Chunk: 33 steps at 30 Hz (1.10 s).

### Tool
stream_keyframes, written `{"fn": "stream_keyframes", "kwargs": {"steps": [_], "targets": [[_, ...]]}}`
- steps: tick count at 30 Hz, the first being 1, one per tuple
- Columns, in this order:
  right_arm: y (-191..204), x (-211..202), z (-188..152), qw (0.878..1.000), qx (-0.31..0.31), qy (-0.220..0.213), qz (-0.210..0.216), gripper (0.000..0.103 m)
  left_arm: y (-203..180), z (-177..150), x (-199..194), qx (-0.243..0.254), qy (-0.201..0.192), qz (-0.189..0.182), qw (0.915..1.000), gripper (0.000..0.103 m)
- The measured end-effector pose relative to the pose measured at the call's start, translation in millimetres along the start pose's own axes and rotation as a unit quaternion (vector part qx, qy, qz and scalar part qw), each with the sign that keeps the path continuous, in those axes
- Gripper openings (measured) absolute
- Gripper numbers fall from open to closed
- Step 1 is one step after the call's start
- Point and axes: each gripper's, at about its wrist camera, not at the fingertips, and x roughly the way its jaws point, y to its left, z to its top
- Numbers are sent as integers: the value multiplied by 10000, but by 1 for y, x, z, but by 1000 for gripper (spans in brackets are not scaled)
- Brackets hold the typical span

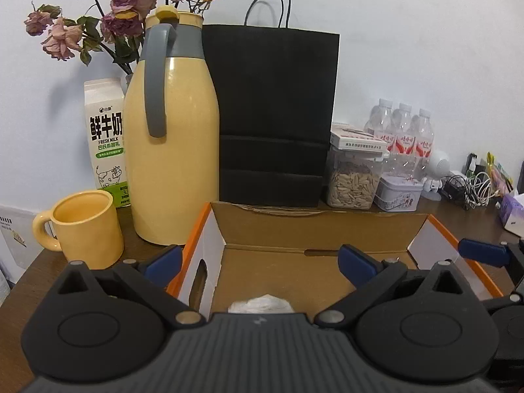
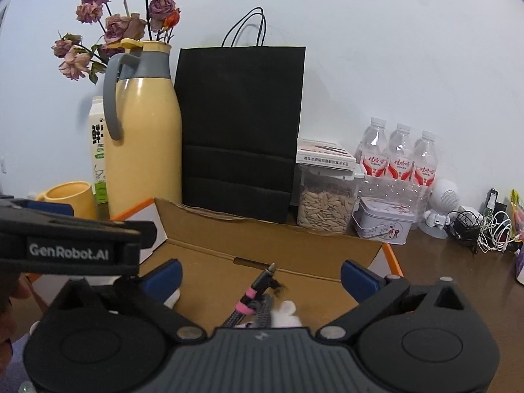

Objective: Organize objects
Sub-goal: 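Lower the tissue into the box with the left tool while the right tool drops the cable in, then withdraw both tools from the box toward the remaining table items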

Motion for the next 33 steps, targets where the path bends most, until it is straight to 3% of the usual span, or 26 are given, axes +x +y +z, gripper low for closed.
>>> {"fn": "stream_keyframes", "kwargs": {"steps": [14, 24, 33], "targets": [[-2, -17, 0, 9998, -48, -141, 153, 103, 0, 6, -16, -31, -127, -51, 9999, 103], [-10, -78, 1, 9970, -36, -708, 322, 103, 0, 8, -69, -40, -604, -110, 9981, 103], [-17, -132, -24, 9965, -48, -726, 422, 103, 10, -11, -124, -158, -827, -62, 9964, 103]]}}
